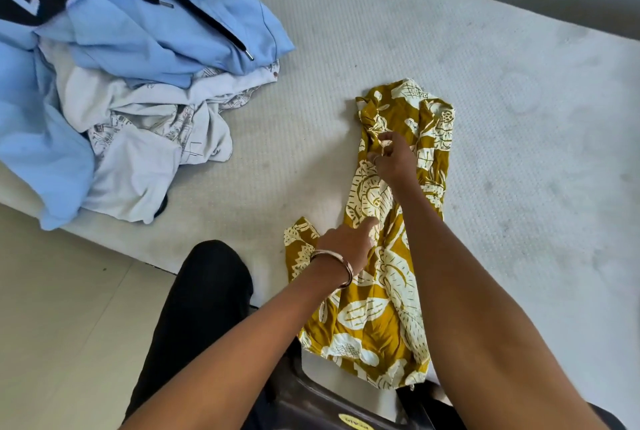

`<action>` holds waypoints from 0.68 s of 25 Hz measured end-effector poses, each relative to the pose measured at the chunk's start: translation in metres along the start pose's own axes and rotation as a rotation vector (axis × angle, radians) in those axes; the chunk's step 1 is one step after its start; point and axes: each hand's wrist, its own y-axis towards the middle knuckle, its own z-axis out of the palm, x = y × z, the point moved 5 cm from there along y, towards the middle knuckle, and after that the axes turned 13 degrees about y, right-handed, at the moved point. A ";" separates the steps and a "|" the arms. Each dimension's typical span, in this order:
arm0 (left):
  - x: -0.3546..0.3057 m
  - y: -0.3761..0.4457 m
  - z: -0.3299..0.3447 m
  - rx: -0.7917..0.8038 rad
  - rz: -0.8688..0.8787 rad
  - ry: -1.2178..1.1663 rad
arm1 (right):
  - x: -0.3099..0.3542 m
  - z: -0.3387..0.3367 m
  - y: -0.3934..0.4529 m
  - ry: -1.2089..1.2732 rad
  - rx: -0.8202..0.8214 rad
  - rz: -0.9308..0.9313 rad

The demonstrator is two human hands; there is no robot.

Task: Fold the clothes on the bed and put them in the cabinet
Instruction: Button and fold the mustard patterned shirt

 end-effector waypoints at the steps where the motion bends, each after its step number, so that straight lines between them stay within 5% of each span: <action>1: 0.002 0.005 -0.004 0.022 -0.028 0.011 | 0.005 0.003 0.004 -0.023 0.032 0.003; 8: 0.025 0.035 -0.011 0.397 -0.162 -0.440 | 0.017 0.008 0.046 0.398 -0.051 0.008; 11: 0.020 0.041 -0.003 0.418 -0.084 -0.293 | 0.010 -0.012 0.043 0.626 -0.211 -0.071; 17: 0.014 0.044 0.013 0.278 -0.117 -0.129 | -0.028 -0.019 0.030 0.262 -0.142 0.010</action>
